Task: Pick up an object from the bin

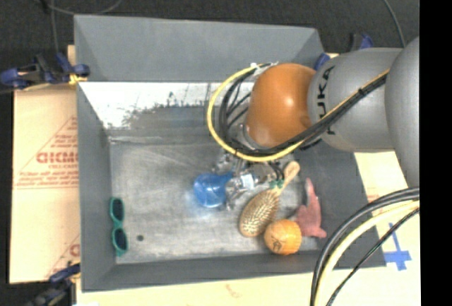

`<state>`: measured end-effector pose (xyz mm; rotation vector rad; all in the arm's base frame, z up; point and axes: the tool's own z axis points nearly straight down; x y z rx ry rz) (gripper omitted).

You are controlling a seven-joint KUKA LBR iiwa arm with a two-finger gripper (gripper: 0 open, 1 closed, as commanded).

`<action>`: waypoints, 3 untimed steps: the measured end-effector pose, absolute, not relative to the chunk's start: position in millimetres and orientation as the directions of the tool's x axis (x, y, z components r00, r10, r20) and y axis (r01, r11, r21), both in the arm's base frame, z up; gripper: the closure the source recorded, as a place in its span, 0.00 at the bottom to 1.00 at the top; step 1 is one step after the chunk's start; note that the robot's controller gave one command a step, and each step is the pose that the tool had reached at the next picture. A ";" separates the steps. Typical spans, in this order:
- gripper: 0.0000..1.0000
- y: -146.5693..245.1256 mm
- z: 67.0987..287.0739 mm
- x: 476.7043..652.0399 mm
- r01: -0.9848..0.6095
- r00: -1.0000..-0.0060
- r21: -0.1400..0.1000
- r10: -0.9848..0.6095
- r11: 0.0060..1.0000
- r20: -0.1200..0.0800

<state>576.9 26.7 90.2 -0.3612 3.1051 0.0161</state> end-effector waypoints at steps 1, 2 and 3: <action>1.00 26.7 90.2 576.9 -0.229 -0.973 0.009 -0.229 0.973 -0.017; 1.00 26.9 92.4 576.3 -0.229 -0.973 0.008 -0.229 0.973 -0.016; 1.00 25.2 102.8 575.1 -0.230 -0.973 0.003 -0.230 0.973 -0.007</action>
Offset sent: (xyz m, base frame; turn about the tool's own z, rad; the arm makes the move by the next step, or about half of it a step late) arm 0.0001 0.0000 0.0472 -0.0001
